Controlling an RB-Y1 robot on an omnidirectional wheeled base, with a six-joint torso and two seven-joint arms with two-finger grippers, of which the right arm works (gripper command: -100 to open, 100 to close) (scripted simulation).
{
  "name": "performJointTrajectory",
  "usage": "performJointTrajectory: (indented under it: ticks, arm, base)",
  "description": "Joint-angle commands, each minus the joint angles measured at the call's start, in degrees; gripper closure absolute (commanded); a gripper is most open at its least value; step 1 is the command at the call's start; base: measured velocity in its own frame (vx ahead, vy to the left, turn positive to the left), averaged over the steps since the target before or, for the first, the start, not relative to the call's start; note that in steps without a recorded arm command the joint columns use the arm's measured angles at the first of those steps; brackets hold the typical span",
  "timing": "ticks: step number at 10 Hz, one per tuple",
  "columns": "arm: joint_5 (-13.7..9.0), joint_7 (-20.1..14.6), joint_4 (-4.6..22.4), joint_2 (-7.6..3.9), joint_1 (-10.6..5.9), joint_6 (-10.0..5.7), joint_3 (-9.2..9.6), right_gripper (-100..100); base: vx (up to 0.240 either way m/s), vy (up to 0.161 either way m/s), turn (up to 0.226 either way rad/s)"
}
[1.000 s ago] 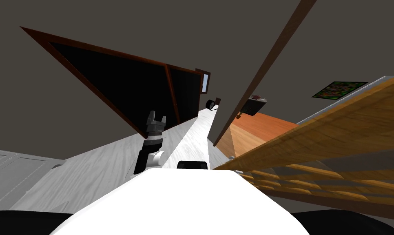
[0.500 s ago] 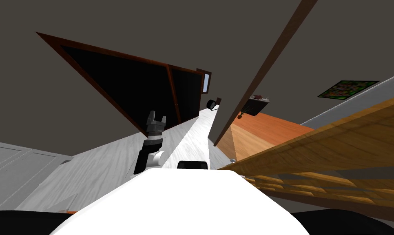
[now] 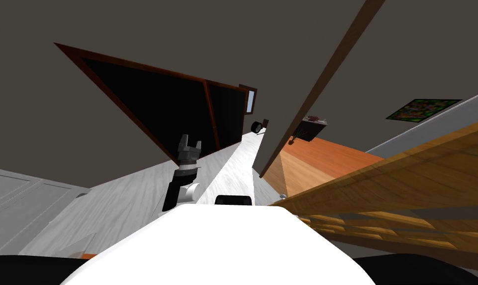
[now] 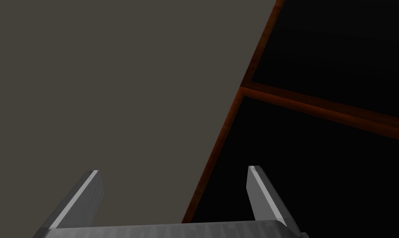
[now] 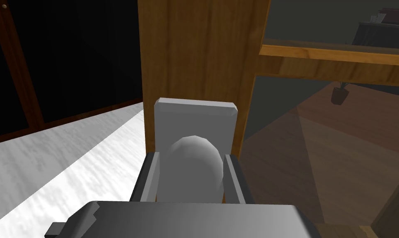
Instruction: Pull the door open
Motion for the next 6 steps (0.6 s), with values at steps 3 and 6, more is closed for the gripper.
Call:
performJointTrajectory:
  ticks: [3, 6]
  arm:
    - [0.2, -0.1, 1.3, 0.42, -0.41, 1.67, 0.24, 100]
    - [0.3, 0.0, 1.5, 0.59, -0.26, 3.23, 0.45, 100]
  base:
    - [0.086, 0.020, 0.034]
    - [0.055, 0.008, 0.060]
